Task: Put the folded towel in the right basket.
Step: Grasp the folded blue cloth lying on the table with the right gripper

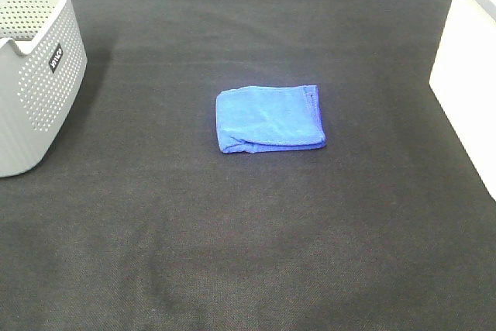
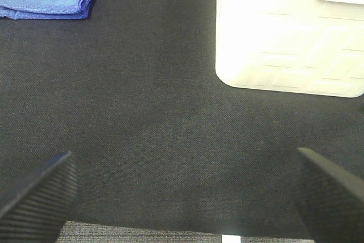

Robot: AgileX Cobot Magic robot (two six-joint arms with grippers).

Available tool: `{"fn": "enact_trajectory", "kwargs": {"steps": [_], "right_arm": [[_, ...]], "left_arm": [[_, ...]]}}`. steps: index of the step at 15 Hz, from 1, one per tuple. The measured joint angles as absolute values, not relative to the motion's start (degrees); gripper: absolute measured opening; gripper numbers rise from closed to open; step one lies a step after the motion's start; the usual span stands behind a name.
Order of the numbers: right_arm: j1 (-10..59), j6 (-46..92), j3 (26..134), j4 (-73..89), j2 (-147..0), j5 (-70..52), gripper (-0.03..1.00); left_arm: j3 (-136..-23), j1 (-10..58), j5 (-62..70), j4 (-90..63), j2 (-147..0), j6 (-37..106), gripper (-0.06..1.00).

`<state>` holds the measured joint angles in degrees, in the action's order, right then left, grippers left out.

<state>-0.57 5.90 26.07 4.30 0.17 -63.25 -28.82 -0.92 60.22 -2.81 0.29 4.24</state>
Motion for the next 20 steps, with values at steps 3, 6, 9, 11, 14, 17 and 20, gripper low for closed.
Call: {"fn": "enact_trajectory", "kwargs": {"steps": [3,6,9,11,14,17,20], "right_arm": [[-0.57,5.9,26.07,3.78,0.17,-63.25,0.98],[-0.57,5.84,26.07,3.27,0.17,-63.25,0.98],[-0.57,5.79,26.07,3.04,0.17,-63.25,0.98],[-0.57,5.67,26.07,2.98,0.17,-63.25,0.98],[-0.57,5.67,26.07,2.92,0.17,-63.25,0.98],[-0.57,5.67,26.07,2.92,0.17,-63.25,0.98],[-0.57,5.67,26.07,2.92,0.17,-63.25,0.98]], "left_arm": [[-28.82,-0.92,60.22,-2.81,0.29,4.24,0.99],[-28.82,-0.92,60.22,-2.81,0.29,4.24,0.99],[-28.82,-0.92,60.22,-2.81,0.29,4.24,0.99],[-28.82,-0.92,60.22,-2.81,0.29,4.24,0.99],[-28.82,-0.92,60.22,-2.81,0.29,4.24,0.99],[-28.82,-0.92,60.22,-2.81,0.29,4.24,0.99],[-28.82,-0.92,60.22,-2.81,0.29,4.24,0.99]]}}
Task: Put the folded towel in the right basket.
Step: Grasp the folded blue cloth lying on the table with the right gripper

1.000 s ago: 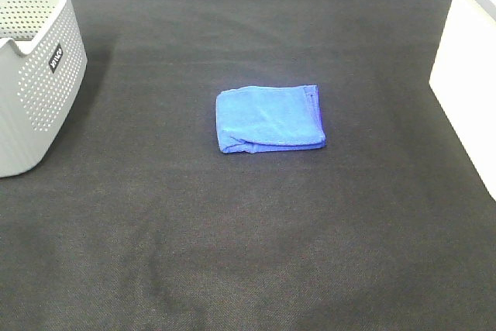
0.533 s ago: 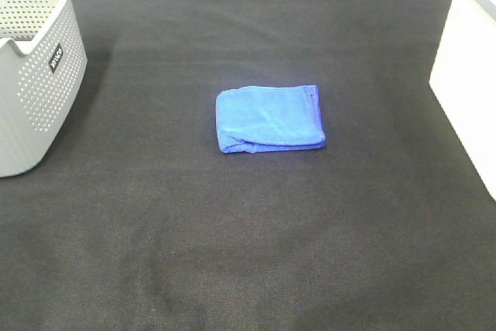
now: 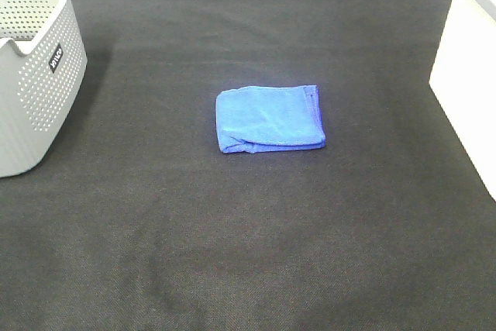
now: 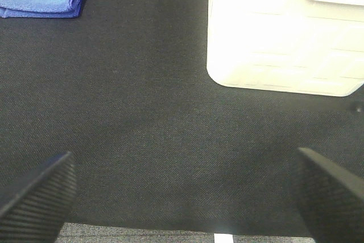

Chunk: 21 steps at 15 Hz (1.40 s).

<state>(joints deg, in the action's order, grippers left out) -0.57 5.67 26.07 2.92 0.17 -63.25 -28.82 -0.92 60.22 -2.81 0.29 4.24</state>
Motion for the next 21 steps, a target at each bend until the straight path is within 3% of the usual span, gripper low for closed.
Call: {"fn": "enact_trajectory", "kwargs": {"steps": [21], "right_arm": [[-0.57,5.56,26.07,2.98,0.17,-63.25,0.98]], "left_arm": [[-28.82,-0.92,60.22,-2.81,0.29,4.24,0.99]]}}
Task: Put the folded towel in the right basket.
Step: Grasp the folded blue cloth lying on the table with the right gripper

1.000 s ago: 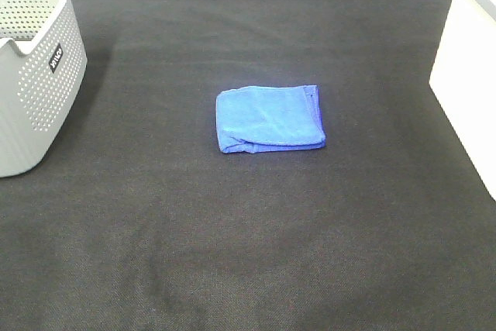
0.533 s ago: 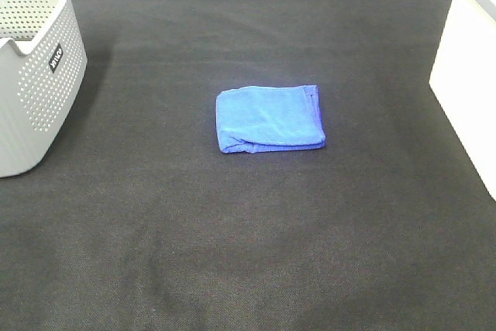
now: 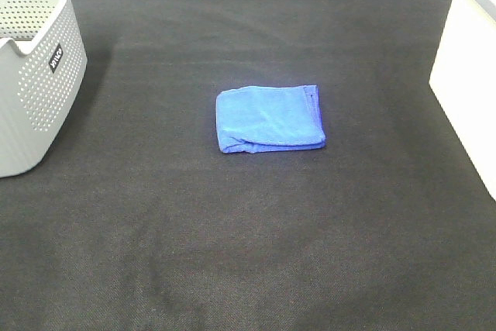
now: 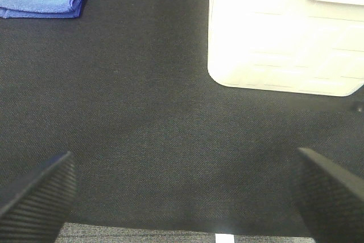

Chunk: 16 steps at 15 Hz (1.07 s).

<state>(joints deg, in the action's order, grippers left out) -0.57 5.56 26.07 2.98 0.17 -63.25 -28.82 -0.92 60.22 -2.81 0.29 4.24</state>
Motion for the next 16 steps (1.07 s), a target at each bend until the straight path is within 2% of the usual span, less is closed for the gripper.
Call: {"fn": "enact_trajectory", "kwargs": {"steps": [11,13,16], "right_arm": [[-0.57,5.5,26.64,2.58,-0.23,-63.14,0.98],[-0.57,2.86,31.05,1.66,-8.31,-64.06,0.98],[-0.57,-2.98,44.29,2.06,-31.63,-68.47,0.98]], "left_arm": [[-28.82,-0.92,60.22,-2.81,0.29,4.24,0.99],[-28.82,-0.92,60.22,-2.81,0.29,4.24,0.99],[-28.82,-0.92,60.22,-2.81,0.29,4.24,0.99]]}}
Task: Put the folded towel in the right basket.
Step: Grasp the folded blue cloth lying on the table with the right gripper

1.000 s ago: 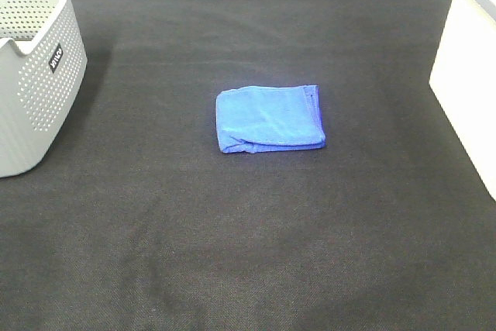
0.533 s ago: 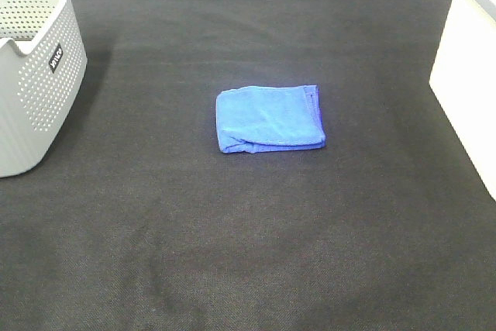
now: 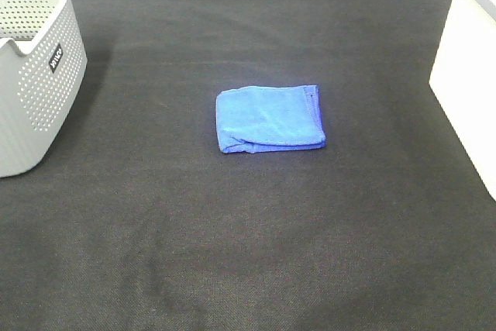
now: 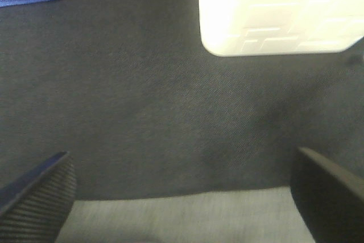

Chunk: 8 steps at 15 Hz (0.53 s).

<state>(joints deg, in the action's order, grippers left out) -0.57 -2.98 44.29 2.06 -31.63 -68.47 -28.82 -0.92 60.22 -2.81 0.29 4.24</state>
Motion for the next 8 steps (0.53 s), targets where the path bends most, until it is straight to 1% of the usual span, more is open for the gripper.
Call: {"fn": "enact_trajectory", "kwargs": {"steps": [1,2,3,4,5,8], "right_arm": [[-0.57,-2.98,50.48,2.58,-39.71,-69.44,0.98],[-0.57,-2.92,59.13,2.86,-48.93,-69.56,0.98],[-0.57,-2.81,62.05,2.92,-52.02,-69.56,0.98],[-0.57,-2.81,68.98,2.98,-60.1,-69.56,0.98],[-0.57,-2.81,72.94,3.15,-64.06,-69.5,0.98],[-0.57,-2.81,79.18,4.87,-73.34,-69.67,0.98]], "left_arm": [[-28.82,-0.92,60.22,-2.81,0.29,4.24,0.99],[-28.82,-0.92,60.22,-2.81,0.29,4.24,0.99],[-28.82,-0.92,60.22,-2.81,0.29,4.24,0.99],[-28.82,-0.92,60.22,-2.81,0.29,4.24,0.99],[-28.82,-0.92,60.22,-2.81,0.29,4.24,0.99],[-28.82,-0.92,60.22,-2.81,0.29,4.24,0.99]]}}
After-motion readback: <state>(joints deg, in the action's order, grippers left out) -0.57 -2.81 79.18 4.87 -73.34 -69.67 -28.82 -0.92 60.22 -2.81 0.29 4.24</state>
